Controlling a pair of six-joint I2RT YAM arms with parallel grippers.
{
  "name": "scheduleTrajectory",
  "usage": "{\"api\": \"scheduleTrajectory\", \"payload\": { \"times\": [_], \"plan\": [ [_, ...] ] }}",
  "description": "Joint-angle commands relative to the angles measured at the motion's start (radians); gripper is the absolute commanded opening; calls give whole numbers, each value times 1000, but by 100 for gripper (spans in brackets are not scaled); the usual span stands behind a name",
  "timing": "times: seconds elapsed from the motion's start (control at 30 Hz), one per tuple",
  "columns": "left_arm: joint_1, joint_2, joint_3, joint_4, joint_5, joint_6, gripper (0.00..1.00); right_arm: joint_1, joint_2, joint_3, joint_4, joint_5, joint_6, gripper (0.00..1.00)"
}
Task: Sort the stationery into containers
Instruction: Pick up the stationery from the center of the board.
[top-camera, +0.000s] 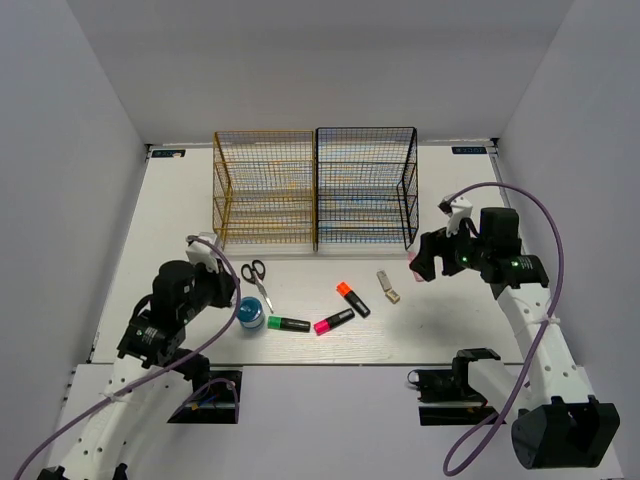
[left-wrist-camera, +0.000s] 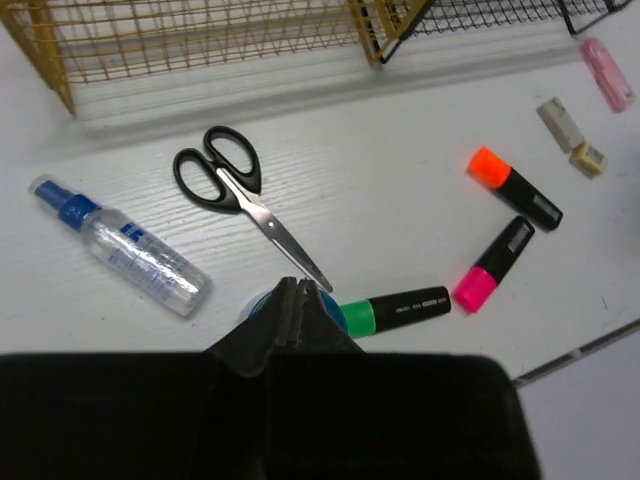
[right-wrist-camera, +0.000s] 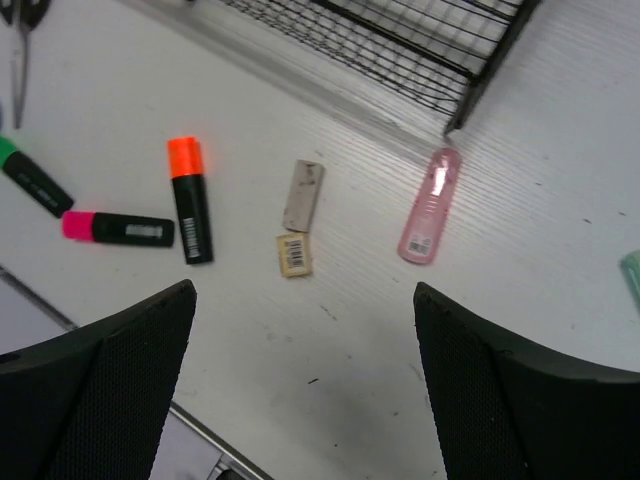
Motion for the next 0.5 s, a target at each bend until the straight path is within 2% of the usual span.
{"api": "scheduleTrajectory", "payload": {
  "times": [0.0, 0.03, 0.1, 0.13, 0.17, 0.2, 0.23, 0.27, 0.3, 0.33, 0.37, 0.4, 0.43, 0.47],
  "plan": [
    [6, 50, 107, -118, 119, 9, 0, 4, 15, 41, -32, -193, -40, 90],
    [6, 87, 124, -139, 137, 9, 12, 1, 12, 43, -17, -218, -40, 90],
    [3, 145, 191, -237, 163, 3, 82, 1, 10, 55, -61, -282, -130, 90],
    [3, 194, 206, -258, 182, 0, 100, 1, 10, 54, -74, -367, -164, 90],
    [-20, 223, 222, -329, 185, -3, 100, 2, 3, 37, -59, -387, -186, 90],
    [-34, 290, 262, -353, 184, 12, 100, 4, 0, 31, -46, -410, -191, 81],
    [-52, 311, 270, -377, 143, 18, 100, 5, 7, 34, -37, -446, -201, 42],
    [-122, 331, 281, -418, 75, 25, 100, 7, 15, 35, -40, -451, -203, 11],
    [-153, 370, 295, -431, 44, 26, 100, 5, 39, 47, -45, -441, -194, 0],
    [-178, 383, 299, -440, -23, 28, 100, 7, 43, 49, -51, -439, -203, 0],
    [-233, 400, 302, -451, -52, 29, 100, 7, 46, 52, -57, -437, -215, 3],
    [-282, 455, 305, -453, -100, 26, 100, 7, 47, 48, -60, -440, -220, 33],
    [-328, 478, 310, -451, -138, 28, 100, 7, 49, 43, -69, -447, -230, 88],
    [-350, 530, 313, -457, -167, 26, 100, 7, 49, 43, -68, -459, -230, 90]
  ]
}}
